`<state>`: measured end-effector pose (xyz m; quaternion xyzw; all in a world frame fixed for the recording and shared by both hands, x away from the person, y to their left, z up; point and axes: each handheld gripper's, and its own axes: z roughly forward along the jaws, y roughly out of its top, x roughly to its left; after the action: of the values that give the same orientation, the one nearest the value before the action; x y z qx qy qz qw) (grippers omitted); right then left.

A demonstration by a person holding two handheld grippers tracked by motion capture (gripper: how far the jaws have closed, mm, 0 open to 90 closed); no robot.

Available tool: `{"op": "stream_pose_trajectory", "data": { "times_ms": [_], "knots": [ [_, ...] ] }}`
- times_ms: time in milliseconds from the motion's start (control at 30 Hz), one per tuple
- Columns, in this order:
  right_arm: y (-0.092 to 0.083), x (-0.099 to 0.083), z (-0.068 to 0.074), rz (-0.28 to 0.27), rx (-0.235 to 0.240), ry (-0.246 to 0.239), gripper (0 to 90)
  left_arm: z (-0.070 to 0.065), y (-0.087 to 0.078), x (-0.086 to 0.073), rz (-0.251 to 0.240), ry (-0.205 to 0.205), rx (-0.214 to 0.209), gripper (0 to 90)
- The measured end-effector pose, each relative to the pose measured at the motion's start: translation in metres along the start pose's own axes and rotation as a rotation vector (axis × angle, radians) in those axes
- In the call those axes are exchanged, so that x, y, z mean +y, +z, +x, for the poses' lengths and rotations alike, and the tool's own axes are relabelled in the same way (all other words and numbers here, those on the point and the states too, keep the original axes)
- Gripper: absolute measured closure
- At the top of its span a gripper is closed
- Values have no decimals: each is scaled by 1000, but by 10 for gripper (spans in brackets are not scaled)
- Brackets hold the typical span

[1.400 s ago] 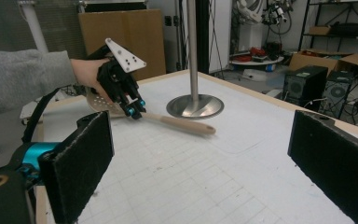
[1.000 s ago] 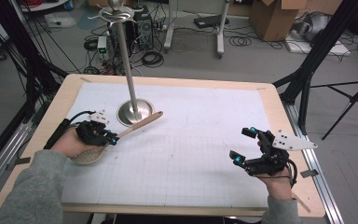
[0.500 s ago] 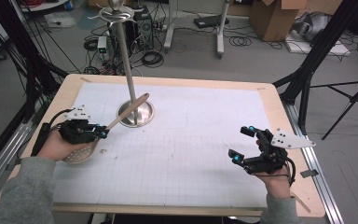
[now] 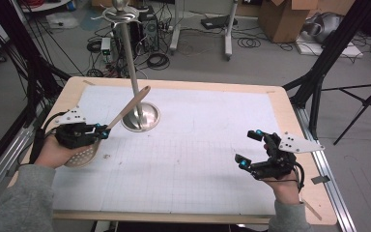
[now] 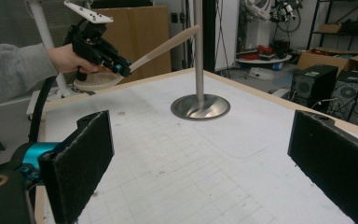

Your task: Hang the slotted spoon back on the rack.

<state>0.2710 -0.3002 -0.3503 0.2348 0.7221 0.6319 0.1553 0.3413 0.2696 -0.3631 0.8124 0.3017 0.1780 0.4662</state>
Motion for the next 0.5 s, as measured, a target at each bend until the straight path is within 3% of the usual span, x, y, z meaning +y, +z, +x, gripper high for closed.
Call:
{"op": "stream_pose_trajectory", "data": {
  "times_ms": [367, 500],
  "knots": [
    [1, 0, 0, -1, 0, -5, 56, 6, -20, 7, -51, -15, 14, 778],
    [1, 0, 0, 7, 0, 2, 56, 9, -24, 8, -44, -16, 25, 778]
  ]
}}
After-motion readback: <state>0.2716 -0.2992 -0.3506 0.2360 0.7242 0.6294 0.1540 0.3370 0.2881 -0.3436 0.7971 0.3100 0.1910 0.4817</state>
